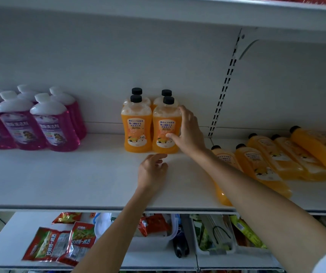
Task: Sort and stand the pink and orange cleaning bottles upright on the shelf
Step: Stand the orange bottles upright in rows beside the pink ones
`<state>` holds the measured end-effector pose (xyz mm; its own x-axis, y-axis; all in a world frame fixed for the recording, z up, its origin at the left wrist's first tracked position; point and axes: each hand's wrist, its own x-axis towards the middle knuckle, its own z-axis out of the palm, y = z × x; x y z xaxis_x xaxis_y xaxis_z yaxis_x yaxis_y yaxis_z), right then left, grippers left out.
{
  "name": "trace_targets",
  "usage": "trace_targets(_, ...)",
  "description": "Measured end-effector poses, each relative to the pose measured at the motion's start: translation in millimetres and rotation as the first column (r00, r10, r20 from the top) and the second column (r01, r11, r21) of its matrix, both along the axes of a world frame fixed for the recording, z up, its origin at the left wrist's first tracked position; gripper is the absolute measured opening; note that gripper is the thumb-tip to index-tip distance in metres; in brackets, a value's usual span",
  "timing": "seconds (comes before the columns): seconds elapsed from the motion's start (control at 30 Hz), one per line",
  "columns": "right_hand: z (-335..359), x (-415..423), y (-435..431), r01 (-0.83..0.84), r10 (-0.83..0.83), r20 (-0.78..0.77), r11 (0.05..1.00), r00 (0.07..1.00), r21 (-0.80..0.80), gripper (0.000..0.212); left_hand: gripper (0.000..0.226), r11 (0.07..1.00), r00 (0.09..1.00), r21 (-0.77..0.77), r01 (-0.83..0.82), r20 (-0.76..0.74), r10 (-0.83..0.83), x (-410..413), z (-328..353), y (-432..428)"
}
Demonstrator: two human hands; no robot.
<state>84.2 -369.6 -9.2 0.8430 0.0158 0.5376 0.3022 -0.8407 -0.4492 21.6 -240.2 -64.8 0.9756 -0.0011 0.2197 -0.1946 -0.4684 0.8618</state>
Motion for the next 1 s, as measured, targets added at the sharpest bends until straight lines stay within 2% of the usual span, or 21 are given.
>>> trace_targets(0.33, 9, 4, 3, 0.108, -0.122, -0.079, 0.981, 0.989, -0.162, 0.090, 0.022, 0.991, 0.999, 0.130, -0.011, 0.050, 0.004, 4, -1, 0)
trace_targets(0.4, 19, 3, -2, 0.045, -0.076, -0.163, 0.982, 0.984, -0.185, 0.088, 0.021, 0.971, 0.994, 0.239, -0.012, 0.108, -0.014, -1, -1, -2)
trace_targets(0.5, 38, -7, -25, -0.084, 0.058, -0.303, 0.994, 0.951, -0.075, 0.082, 0.020, 0.840, 0.939, 0.537, 0.070, 0.249, -0.238, -9, -8, -12)
trace_targets(0.57, 43, -17, -53, -0.073, 0.053, -0.341, 0.996, 0.938, -0.045, 0.076, 0.019, 0.801, 0.914, 0.590, 0.103, 0.262, -0.311, -12, -9, -16)
trace_targets(0.7, 35, -42, -114, 0.043, -0.053, -0.490, 0.999, 0.870, -0.032, 0.058, 0.021, 0.825, 0.946, 0.550, 0.128, 0.183, -0.268, -16, 1, -24)
trace_targets(0.8, 26, -58, -140, -0.014, -0.049, -0.671, 0.996, 0.740, -0.088, 0.051, 0.021, 0.889, 0.969, 0.388, 0.242, -0.047, -0.243, -26, 18, -44)
trace_targets(0.87, 23, -60, -145, -0.056, -0.031, -0.718, 0.994, 0.695, -0.098, 0.053, 0.033, 0.889, 0.941, 0.308, 0.338, -0.137, -0.311, -34, 25, -61)
trace_targets(0.93, 23, -56, -143, -0.081, -0.020, -0.717, 0.991, 0.697, -0.107, 0.058, 0.053, 0.874, 0.900, 0.234, 0.425, -0.213, -0.381, -37, 27, -76)
trace_targets(1.0, 21, -51, -141, -0.098, -0.021, -0.697, 0.987, 0.717, -0.130, 0.060, 0.065, 0.857, 0.883, 0.252, 0.449, -0.271, -0.383, -37, 23, -88)
